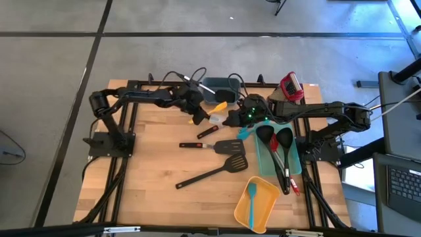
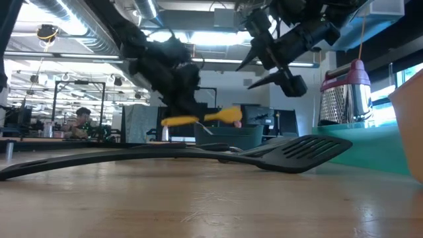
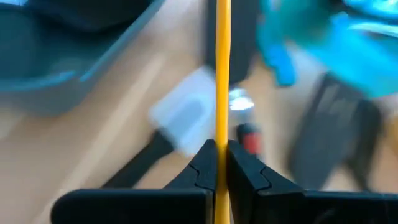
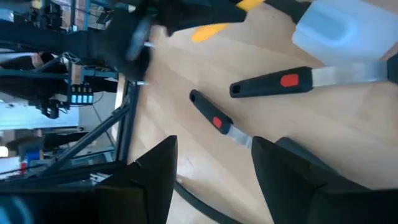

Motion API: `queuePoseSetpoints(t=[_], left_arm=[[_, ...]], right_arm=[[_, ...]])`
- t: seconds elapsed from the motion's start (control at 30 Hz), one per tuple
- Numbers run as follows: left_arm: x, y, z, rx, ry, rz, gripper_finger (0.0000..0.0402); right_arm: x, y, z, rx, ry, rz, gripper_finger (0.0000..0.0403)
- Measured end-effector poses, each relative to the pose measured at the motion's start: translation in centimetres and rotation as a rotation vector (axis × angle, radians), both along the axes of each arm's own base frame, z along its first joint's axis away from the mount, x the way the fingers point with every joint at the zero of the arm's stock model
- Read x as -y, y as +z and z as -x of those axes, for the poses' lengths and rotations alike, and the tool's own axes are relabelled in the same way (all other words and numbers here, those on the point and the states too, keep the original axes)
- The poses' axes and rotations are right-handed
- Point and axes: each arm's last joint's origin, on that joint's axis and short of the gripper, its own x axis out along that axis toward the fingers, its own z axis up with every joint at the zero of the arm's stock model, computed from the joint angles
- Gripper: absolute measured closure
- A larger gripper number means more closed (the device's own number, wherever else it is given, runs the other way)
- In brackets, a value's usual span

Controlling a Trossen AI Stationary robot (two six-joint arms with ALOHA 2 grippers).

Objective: Pick & Place Kitchen Items
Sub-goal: Put the small yellow spatula into the yellow bin

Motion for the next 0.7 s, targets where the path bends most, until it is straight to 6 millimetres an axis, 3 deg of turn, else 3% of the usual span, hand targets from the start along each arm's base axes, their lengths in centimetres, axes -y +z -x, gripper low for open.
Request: queuePoseSetpoints(t=[0.4,0.7], left_arm=[[0.2,6.7,0.6,0.324,0.140,0.082,0.0393],[1.2,10.1,0.9,0.516,0.214,0.317,0.0393]], right_arm=[[0.1,2.2,-1.2,0.276,-0.034,0.025,0.0194],[-1.0,0.3,-0.4,0.453,-0.237,0.019,0.0194]])
